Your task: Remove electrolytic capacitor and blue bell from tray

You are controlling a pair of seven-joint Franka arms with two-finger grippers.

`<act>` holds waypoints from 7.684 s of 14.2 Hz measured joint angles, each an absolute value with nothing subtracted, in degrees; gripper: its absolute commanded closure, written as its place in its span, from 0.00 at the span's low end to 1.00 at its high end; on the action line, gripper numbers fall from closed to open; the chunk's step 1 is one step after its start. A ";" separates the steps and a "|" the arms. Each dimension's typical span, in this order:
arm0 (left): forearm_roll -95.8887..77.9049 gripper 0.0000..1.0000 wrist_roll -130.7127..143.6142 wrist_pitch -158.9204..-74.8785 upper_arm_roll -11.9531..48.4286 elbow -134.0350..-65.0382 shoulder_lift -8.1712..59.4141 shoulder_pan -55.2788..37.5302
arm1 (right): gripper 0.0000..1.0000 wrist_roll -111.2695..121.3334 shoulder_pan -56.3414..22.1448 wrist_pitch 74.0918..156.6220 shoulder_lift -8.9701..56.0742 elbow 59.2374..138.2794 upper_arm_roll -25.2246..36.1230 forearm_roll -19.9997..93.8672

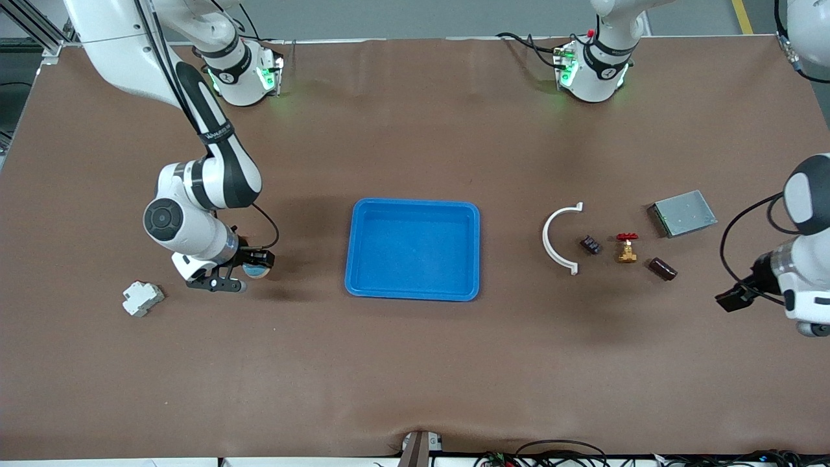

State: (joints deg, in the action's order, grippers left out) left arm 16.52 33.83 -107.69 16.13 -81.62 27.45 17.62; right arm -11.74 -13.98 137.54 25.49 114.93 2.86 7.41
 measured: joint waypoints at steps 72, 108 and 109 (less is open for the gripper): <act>0.40 0.00 3.01 -86.83 8.08 -93.76 -5.12 3.25 | 0.00 4.06 2.05 82.12 -5.51 92.71 4.86 1.67; 0.43 0.00 2.96 -91.37 8.47 -95.33 -5.98 3.29 | 0.00 3.91 0.76 82.17 -1.79 88.95 5.40 1.57; 0.43 0.00 2.98 -91.48 8.44 -95.26 -5.98 3.31 | 0.00 3.91 0.76 82.17 -1.79 88.95 5.40 1.57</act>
State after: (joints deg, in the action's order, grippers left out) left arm 0.43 2.98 -91.48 8.44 -95.26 -5.98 3.31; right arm 3.91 0.76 82.17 -1.79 88.95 5.40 1.57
